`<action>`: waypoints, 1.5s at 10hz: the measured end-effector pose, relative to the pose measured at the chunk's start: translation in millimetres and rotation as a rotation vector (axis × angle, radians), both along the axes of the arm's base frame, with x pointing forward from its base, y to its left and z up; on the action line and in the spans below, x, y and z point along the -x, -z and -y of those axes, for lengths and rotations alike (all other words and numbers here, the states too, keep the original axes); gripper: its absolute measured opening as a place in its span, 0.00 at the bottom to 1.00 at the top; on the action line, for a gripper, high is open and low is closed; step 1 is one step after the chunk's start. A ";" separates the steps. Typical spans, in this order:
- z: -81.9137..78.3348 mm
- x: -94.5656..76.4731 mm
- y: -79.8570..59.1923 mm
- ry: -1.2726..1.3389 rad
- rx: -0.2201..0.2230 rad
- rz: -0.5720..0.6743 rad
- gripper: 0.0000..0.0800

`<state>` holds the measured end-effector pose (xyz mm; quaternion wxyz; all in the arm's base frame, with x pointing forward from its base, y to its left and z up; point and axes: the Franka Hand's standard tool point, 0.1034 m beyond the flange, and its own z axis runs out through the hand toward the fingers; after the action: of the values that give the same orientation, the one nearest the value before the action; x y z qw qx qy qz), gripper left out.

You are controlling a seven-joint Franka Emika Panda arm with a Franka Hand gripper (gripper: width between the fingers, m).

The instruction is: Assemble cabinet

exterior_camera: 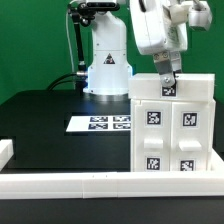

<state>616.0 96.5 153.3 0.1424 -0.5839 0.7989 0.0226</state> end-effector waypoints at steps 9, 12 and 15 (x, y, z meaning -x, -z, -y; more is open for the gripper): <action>-0.2 2.6 -18.8 -0.290 0.022 0.005 0.81; -10.0 6.1 -30.4 -0.747 0.083 -0.040 0.81; -19.2 4.8 -28.9 -1.054 0.117 -0.002 0.81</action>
Offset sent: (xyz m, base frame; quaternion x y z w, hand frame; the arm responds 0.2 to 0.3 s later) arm -0.0034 0.0003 0.0279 -0.0554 -0.0292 -0.0560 0.9965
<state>611.2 115.7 182.3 0.0782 -0.9133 0.3970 0.0471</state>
